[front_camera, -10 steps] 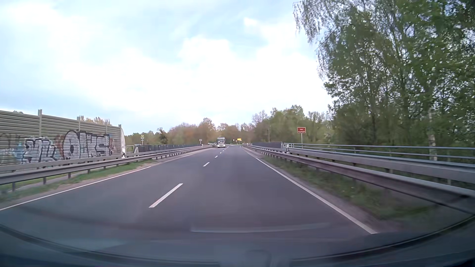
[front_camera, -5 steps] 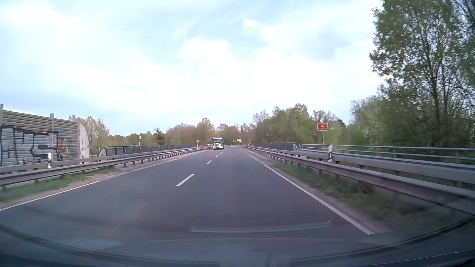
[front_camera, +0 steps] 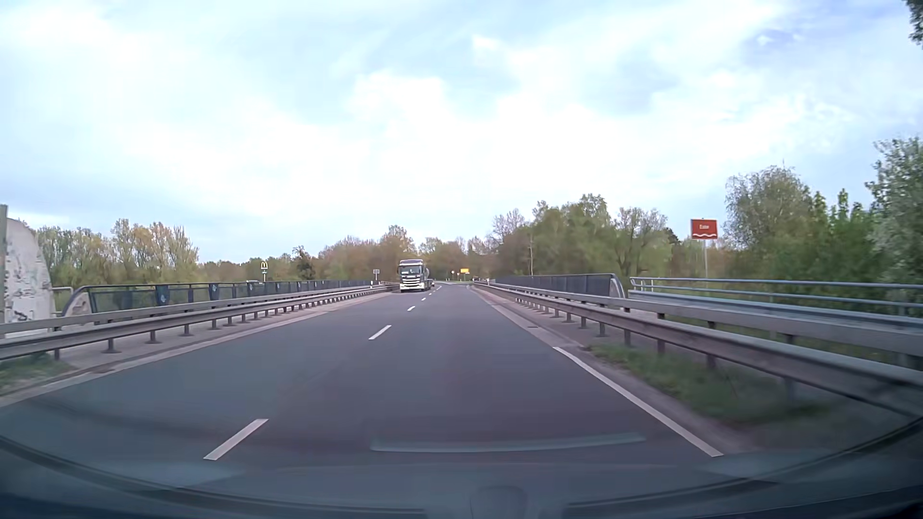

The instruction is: Follow the waypoints while adhering to traffic rules and regulations

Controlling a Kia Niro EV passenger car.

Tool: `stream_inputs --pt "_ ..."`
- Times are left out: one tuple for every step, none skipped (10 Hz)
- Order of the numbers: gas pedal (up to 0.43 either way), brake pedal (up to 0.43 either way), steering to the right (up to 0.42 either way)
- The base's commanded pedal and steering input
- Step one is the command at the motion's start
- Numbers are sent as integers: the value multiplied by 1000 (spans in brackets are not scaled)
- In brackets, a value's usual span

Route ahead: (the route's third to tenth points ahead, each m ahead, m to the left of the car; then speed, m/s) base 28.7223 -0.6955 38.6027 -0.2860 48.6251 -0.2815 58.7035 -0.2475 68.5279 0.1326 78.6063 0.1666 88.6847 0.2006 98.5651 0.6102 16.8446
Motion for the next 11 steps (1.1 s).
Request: stream_inputs --pt "67 0 -3" --pt "67 0 -3" --pt "67 0 -3" --pt "67 0 -3" --pt "67 0 -3" --pt "67 0 -3" --pt "67 0 -3" --pt "67 0 -3" --pt "67 0 -3" --pt "67 0 -3" --pt "67 0 -3"
